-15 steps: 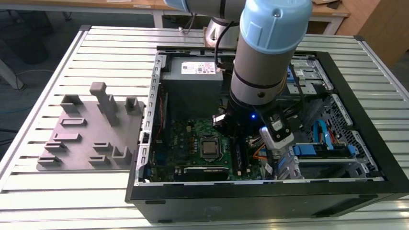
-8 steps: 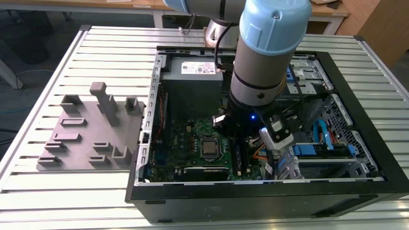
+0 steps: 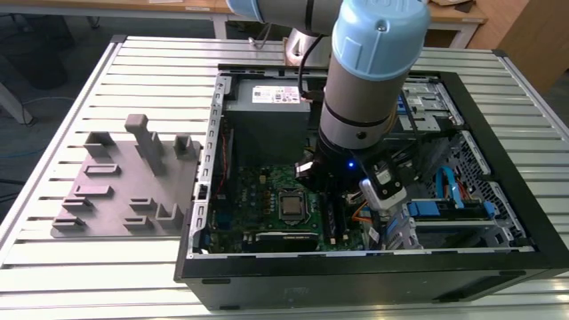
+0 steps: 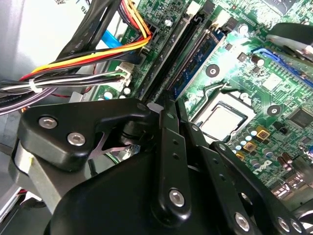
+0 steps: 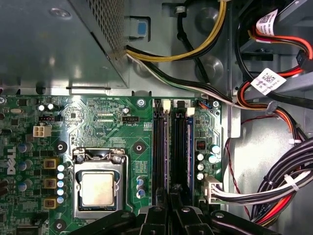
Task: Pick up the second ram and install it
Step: 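Insert the second ram into the second slot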
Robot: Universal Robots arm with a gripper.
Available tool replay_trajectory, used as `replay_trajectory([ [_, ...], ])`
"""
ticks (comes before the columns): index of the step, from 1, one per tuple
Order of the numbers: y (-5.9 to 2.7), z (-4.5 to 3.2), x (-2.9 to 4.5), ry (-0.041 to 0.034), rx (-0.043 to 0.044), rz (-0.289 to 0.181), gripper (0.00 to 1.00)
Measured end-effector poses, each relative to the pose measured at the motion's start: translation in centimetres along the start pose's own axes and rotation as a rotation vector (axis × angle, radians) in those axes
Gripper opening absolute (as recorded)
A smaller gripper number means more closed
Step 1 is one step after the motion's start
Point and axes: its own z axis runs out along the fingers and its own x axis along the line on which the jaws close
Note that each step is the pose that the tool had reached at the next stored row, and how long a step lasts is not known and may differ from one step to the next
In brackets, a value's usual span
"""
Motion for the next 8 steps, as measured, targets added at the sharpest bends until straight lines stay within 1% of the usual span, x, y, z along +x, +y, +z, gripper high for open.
replay_trajectory([
  [8, 0.13, 0.07, 0.0, -0.0001, -0.0005, 0.0, 0.11],
])
